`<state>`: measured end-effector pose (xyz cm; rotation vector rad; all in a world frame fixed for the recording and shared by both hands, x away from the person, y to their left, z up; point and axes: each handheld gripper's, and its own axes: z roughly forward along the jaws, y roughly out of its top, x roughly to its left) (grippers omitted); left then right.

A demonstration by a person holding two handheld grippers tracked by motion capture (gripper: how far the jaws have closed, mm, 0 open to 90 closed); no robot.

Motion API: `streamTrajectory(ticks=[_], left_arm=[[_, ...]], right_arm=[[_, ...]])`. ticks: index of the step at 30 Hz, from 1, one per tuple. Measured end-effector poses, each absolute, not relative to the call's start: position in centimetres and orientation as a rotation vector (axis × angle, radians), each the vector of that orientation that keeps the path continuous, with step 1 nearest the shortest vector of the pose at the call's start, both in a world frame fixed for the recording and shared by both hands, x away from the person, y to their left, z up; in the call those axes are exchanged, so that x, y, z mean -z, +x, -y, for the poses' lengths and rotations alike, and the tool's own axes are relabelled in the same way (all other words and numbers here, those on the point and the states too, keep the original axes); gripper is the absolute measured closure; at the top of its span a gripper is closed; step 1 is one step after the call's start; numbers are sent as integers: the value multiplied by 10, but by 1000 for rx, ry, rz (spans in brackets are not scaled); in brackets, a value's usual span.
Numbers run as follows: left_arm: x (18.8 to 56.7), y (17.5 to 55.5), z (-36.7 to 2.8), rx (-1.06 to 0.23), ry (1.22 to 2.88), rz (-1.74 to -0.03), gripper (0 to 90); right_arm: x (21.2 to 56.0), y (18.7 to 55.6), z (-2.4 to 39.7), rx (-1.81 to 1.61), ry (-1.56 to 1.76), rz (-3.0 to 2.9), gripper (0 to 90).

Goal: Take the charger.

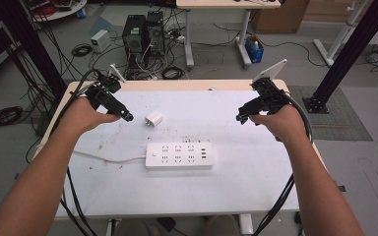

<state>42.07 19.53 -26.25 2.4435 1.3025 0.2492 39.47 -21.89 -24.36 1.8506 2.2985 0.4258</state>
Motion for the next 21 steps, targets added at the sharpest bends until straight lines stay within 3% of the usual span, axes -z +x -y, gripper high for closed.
streamTrajectory(ticks=[21], left_arm=[[318, 445, -175, -239, 2360, -1209, 208]], right_arm=[[256, 374, 207, -423, 1772, -2385, 109]])
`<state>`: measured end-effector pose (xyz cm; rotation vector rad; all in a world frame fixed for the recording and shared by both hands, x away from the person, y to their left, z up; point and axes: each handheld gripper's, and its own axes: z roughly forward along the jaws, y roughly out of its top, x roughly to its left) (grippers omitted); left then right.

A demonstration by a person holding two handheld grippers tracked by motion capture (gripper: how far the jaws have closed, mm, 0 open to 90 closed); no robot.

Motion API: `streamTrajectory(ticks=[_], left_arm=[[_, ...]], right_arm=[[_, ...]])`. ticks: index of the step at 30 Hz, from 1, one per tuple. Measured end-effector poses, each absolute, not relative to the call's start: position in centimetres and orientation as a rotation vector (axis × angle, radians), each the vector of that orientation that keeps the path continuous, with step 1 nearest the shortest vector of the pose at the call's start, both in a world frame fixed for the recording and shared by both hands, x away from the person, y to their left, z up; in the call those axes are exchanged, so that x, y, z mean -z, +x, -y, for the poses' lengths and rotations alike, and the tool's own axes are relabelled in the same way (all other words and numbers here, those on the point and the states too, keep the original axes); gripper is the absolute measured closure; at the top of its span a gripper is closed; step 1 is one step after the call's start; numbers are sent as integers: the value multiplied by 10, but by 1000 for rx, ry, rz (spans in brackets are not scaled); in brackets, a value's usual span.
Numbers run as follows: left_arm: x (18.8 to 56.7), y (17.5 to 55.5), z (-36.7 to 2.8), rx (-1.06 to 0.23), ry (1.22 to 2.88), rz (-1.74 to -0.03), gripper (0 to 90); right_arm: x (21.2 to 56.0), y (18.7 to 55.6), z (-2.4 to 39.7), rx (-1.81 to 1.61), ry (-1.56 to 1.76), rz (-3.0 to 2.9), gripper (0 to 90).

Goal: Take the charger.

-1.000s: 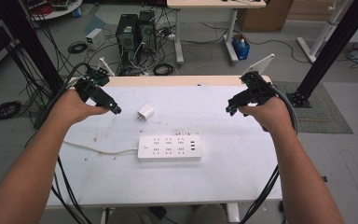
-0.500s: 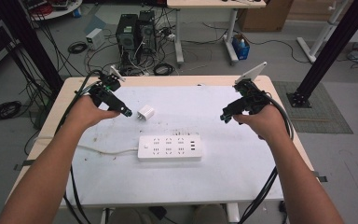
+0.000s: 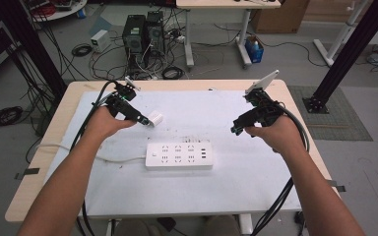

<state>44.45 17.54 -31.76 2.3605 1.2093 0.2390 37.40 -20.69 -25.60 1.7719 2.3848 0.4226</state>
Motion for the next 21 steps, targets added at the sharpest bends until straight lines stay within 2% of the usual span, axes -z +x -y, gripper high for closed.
streamTrajectory(ticks=[10, 21], left_arm=[[347, 460, -164, -199, 2386, -1216, 208], [371, 476, -159, -228, 2373, -1225, 211]], right_arm=[[255, 370, 211, -449, 1763, -2369, 110], [258, 363, 213, -470, 1751, -2367, 109]])
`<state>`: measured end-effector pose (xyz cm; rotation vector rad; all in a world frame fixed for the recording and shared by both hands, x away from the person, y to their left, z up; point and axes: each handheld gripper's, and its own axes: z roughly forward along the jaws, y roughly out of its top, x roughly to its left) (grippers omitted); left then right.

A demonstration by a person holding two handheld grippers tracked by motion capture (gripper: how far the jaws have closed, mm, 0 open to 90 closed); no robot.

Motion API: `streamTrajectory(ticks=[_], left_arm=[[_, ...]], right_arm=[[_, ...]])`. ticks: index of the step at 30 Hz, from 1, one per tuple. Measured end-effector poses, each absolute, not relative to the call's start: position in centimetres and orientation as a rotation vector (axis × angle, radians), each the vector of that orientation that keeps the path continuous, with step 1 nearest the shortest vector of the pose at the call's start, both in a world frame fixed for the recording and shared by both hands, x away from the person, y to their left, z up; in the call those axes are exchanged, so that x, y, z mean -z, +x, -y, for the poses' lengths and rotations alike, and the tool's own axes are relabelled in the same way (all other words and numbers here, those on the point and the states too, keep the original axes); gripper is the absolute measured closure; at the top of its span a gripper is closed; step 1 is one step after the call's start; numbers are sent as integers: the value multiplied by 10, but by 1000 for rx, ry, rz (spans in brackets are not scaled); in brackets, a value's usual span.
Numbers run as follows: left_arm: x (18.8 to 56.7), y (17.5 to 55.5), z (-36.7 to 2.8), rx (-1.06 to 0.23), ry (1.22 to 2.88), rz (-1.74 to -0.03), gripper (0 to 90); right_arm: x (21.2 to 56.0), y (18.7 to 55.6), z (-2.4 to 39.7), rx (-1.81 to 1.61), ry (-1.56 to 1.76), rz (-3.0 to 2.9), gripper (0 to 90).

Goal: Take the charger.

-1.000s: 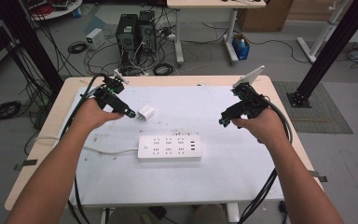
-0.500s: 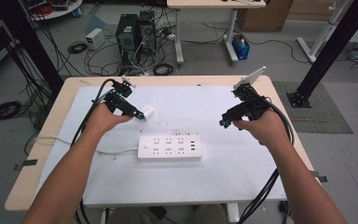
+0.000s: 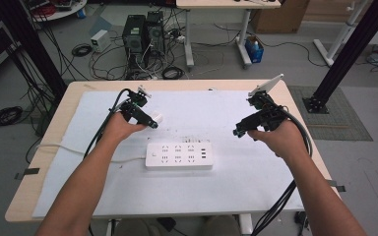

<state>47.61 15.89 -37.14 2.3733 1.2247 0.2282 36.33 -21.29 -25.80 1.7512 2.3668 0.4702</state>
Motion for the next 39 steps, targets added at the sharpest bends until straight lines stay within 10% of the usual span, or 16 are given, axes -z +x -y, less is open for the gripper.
streamTrajectory(ticks=[33, 39], left_arm=[[416, 508, -153, -267, 2318, -1237, 212], [417, 509, -152, -276, 2319, -1220, 324]], right_arm=[[264, 352, 203, -475, 1686, -2416, 110], [265, 352, 204, -474, 1695, -2417, 110]])
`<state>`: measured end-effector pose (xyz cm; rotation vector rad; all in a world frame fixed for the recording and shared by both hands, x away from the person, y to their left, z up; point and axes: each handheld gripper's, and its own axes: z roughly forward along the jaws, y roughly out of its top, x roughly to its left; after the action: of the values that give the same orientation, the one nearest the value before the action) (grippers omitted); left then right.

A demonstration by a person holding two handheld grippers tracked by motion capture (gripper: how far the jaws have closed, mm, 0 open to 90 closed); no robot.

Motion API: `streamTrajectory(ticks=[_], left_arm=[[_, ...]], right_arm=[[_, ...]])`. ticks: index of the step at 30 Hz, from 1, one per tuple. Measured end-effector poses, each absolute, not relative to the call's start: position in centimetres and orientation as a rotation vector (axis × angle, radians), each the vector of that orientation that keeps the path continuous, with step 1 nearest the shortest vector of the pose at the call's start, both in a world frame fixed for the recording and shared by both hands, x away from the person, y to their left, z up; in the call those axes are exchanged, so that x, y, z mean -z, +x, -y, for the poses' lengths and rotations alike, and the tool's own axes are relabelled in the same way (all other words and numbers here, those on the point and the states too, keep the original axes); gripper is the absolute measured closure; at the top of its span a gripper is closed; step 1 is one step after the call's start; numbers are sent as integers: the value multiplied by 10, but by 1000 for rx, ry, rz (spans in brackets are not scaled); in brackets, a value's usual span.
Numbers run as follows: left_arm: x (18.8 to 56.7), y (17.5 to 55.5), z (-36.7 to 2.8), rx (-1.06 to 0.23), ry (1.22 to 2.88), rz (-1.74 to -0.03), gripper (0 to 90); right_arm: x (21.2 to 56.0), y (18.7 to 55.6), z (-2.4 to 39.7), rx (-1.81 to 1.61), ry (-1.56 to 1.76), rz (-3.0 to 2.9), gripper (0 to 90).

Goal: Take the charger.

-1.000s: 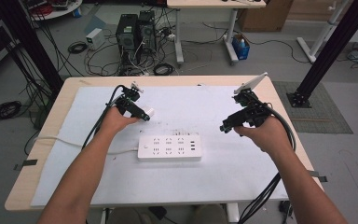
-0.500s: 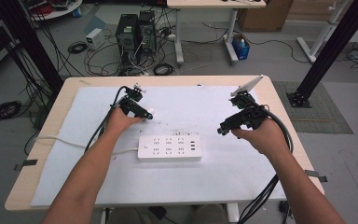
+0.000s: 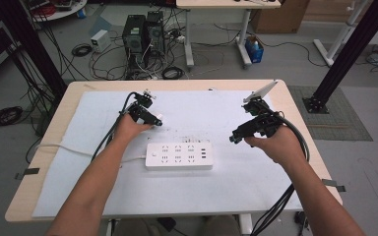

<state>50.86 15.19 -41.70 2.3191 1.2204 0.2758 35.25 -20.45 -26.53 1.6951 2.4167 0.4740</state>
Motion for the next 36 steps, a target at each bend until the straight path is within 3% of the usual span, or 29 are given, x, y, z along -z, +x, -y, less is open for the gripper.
streamTrajectory(ticks=[8, 14, 36], left_arm=[[420, 510, -150, -284, 2332, -1233, 327], [419, 509, -150, -306, 2334, -1246, 420], [422, 510, -144, -349, 2315, -1298, 425]], right_arm=[[265, 353, 205, -483, 1694, -2416, 110], [265, 353, 206, -484, 1701, -2412, 110], [270, 354, 210, -486, 1723, -2400, 110]])
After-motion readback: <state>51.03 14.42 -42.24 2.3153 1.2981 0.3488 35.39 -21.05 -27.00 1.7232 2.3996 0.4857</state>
